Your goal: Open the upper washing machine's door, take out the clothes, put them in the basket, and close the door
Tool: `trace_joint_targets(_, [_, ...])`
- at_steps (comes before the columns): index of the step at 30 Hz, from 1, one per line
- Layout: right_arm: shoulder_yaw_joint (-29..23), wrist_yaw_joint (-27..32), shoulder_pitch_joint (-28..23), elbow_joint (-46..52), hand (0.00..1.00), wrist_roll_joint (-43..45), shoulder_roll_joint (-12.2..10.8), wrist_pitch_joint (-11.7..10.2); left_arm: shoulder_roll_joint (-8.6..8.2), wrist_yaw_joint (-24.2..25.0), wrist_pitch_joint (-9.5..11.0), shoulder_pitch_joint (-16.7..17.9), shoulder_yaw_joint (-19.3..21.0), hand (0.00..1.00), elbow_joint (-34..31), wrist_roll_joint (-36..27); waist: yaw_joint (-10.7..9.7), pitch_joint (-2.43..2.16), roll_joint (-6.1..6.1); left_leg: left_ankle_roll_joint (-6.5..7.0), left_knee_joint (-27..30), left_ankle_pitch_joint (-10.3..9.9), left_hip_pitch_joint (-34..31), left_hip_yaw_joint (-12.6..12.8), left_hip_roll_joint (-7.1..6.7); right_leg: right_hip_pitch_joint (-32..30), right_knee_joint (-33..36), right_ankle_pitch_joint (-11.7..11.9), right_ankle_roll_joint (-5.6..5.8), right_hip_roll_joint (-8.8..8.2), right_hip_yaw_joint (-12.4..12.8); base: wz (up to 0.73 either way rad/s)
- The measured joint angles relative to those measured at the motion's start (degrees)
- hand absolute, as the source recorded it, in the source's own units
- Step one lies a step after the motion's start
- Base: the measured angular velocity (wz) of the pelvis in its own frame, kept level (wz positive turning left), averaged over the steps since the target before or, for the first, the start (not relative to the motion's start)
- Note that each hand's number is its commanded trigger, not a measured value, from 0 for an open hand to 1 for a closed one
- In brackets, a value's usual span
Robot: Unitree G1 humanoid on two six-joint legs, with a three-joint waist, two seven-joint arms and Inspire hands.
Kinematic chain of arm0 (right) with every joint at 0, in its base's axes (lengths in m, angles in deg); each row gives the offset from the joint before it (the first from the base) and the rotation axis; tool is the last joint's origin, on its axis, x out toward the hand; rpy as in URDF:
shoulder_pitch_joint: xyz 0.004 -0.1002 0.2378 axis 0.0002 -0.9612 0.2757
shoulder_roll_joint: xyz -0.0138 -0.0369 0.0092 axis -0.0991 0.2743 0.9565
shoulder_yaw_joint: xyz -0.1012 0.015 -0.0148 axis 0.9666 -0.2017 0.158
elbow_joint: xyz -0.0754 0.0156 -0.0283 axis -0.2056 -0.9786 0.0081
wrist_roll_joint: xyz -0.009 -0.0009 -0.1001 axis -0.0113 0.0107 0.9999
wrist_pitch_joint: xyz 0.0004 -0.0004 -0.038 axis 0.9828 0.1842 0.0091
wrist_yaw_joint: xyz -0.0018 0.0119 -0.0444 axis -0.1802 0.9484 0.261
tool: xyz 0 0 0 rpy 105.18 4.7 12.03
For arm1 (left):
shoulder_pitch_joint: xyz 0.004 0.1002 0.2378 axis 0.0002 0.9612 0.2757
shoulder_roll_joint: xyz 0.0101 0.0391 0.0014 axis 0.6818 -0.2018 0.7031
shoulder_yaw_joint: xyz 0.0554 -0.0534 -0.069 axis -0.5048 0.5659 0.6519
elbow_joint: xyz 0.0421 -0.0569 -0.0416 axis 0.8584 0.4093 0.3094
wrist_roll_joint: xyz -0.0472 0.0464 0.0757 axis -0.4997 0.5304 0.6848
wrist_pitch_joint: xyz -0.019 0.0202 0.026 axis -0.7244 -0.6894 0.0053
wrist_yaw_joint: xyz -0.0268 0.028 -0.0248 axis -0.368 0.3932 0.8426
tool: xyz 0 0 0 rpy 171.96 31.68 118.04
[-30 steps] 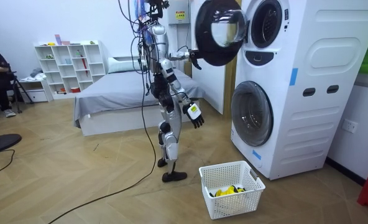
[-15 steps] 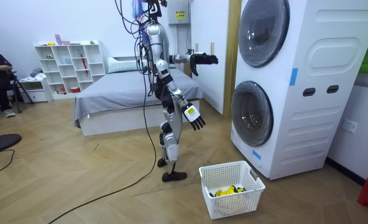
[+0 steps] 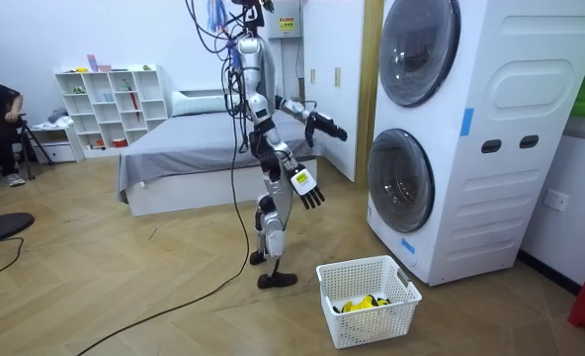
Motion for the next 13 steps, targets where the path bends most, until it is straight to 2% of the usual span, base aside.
trace_joint_targets(1, [-0.19, 0.01, -0.62, -0.01, 0.0, -0.3, 0.01, 0.1, -0.52, -1.49, 0.97, 1.45, 1.68, 0.0, 5.01, 0.01, 0.94, -0.17, 0.1, -0.26, 0.02, -0.15, 0.46, -0.1, 0.21, 0.26, 0.01, -0.1, -0.22, 0.29, 0.05, -0.27])
trace_joint_targets(2, [-0.72, 0.02, -1.39, -0.01, 0.0, -0.44, -0.08, 0.22, -0.91, -2.71, 1.98, 2.99, 4.15, 0.0, 11.05, 0.01, 1.6, -0.14, -0.18, -0.69, 0.05, -0.4, 1.09, -0.55, 0.33, 0.81, -0.08, -0.28, -0.52, 0.64, 0.16, -0.26])
trace_joint_targets(3, [-1.18, 0.08, -1.78, 0.03, 0.0, -0.57, -0.26, 0.22, -1.04, -3.2, 2.04, 3.94, 5.79, 0.0, 14.06, 0.01, 1.77, -0.34, -0.18, -0.96, 0.1, -0.59, 1.22, -0.85, 0.31, 0.88, -0.07, -0.4, -0.7, 0.85, 0.1, -0.19])
trace_joint_targets(5, [-3.53, 0.03, -3.51, 0.41, 0.0, -2.47, -0.78, 0.28, -1.01, -6.66, 1.98, 7.11, 13.76, 0.0, 25.08, -0.33, 3.18, -0.24, -0.6, -1.55, 0.13, -0.94, 1.32, -1.61, 0.75, 0.83, -0.16, -0.6, -1.11, 1.44, -0.46, -0.07])
trace_joint_targets(6, [-4.38, 0.05, -3.8, 0.34, 0.0, -3.01, -0.98, 0.46, -0.95, -8.29, 2.05, 7.9, 16.12, 0.0, 28.03, -0.79, 3.56, -0.24, -0.58, -1.76, 0.11, -1.09, 1.29, -1.86, 0.9, 0.85, -0.19, -0.64, -1.2, 1.63, -0.73, -0.04])
trace_joint_targets(8, [-6.53, -0.03, -4.83, 0.05, 0.0, -4.06, -1.3, 0.86, -0.08, -15.38, 2.04, 10.42, 25.09, 0.0, 38.33, -1.77, 4.92, -0.27, -0.7, -2.25, 0.04, -1.45, 1.57, -4.1, 1.24, 1.16, -0.33, -0.87, -1.76, 2.08, -2.38, -0.02])
trace_joint_targets(9, [-6.74, -0.01, -5.08, 0.02, 0.0, -4.53, -1.26, 0.95, 0.33, -17.04, 1.97, 11.0, 26.48, 0.0, 40.9, -1.64, 5.4, -0.24, -0.73, -2.36, -0.02, -1.52, 1.83, -4.69, 1.31, 1.71, -0.44, -0.95, -1.86, 2.17, -2.64, 0.08])
trace_joint_targets(11, [-6.87, -0.07, -6.47, -0.07, 0.0, -7.04, -0.92, 0.96, 1.62, -21.29, 0.22, 13.68, 29.1, 0.0, 47.58, -0.2, 6.62, -0.05, -0.2, -2.82, -0.22, -1.88, 3.24, -5.28, 1.66, 3.5, -1.28, -1.13, -2.03, 2.52, -3.25, 0.11])
trace_joint_targets(13, [-7.13, 0.02, -6.66, -0.71, 0.0, -8.09, -0.92, 0.95, 0.67, -22.32, -1.23, 15.1, 31.24, 0.0, 50.4, -0.21, 8.08, -0.07, -0.19, -2.85, -0.49, -2.02, 3.92, -5.2, 1.73, 3.95, -1.18, -1.33, -1.95, 2.65, -3.21, 0.02])
